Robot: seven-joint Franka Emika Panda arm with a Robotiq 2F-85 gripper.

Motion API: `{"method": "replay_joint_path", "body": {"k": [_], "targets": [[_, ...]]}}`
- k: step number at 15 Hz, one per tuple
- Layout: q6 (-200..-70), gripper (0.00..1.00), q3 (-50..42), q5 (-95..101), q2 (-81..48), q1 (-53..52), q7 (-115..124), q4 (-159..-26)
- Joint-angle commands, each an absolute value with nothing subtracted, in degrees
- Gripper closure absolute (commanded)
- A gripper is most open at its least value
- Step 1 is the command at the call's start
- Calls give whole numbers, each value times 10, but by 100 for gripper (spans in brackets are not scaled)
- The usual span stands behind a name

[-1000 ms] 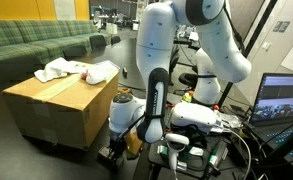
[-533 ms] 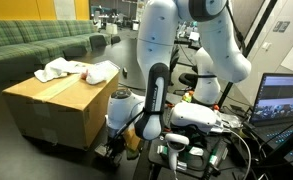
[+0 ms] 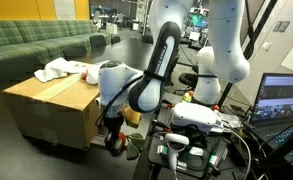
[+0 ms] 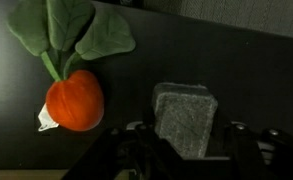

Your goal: Put the objects on the box onto the table and the objects on the table on to the box

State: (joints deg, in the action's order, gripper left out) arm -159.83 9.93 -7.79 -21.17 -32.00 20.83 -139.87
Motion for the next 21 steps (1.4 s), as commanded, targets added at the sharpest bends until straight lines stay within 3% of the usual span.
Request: {"method": "replay_joint_path", "body": {"k": [1,6,11,21], "targets": [[-1470,68,146,-70,-105,-263,151,-1409],[-1317,68,163,-72,-5,-222,100,-1384],[-1259,68,158,-22,45,-197,100,-1355],[-1270,68,145,136,-86,-159,104,-1201]]}}
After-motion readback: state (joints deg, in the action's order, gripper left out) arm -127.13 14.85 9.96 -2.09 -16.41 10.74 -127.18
